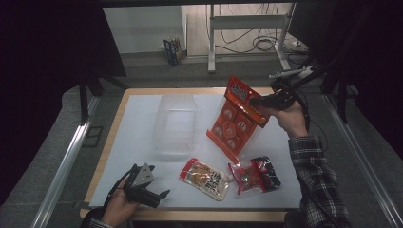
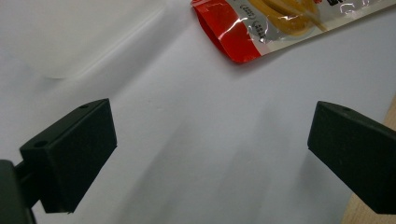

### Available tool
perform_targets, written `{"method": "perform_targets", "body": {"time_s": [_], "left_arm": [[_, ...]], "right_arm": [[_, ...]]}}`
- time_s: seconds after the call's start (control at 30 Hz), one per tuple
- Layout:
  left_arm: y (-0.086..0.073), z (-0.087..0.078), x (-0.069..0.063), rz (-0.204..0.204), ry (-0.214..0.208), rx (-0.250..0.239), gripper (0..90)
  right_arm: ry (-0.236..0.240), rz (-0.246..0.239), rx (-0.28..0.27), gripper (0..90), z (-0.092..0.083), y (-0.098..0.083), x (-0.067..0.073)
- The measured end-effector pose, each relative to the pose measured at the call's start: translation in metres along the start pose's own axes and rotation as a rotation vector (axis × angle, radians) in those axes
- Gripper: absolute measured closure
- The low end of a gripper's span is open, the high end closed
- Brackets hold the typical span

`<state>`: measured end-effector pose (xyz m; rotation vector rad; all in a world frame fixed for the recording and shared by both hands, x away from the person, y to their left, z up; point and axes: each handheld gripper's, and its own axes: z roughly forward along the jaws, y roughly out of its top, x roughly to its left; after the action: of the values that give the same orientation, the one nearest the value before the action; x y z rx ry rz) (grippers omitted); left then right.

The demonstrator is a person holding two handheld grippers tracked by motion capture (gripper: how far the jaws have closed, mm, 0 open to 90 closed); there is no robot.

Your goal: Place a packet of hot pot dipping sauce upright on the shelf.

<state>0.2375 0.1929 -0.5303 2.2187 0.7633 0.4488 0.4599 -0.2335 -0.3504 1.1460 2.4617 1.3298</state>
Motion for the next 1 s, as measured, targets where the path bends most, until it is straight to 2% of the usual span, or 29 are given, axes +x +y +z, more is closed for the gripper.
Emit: {"method": "perform_targets", "body": {"time_s": [0.1, 0.3, 0.43, 0.63, 1.0], "left_arm": [[0.000, 0.000, 0.000, 0.005, 0.002, 0.002, 1.1], [0.000, -0.001, 0.000, 0.003, 0.005, -0.006, 1.0], [0.000, -0.001, 0.000, 0.004, 0.002, -0.007, 1.0], [0.000, -0.001, 0.000, 0.007, 0.002, -0.008, 1.0], [0.000, -0.003, 0.001, -0.001, 0.008, -0.019, 0.9]], "right_arm": [[0.047, -0.013, -0.025, 88.0, 0.002, 0.008, 0.012], [0.084, -0.055, -0.037, 88.1, 0.011, 0.022, 0.034], [0.085, -0.076, -0.041, 88.2, 0.018, 0.031, 0.048], [0.066, -0.071, -0.062, 88.2, 0.024, 0.043, 0.057], [0.104, -0.050, -0.118, 88.2, 0.026, 0.062, 0.071]]}}
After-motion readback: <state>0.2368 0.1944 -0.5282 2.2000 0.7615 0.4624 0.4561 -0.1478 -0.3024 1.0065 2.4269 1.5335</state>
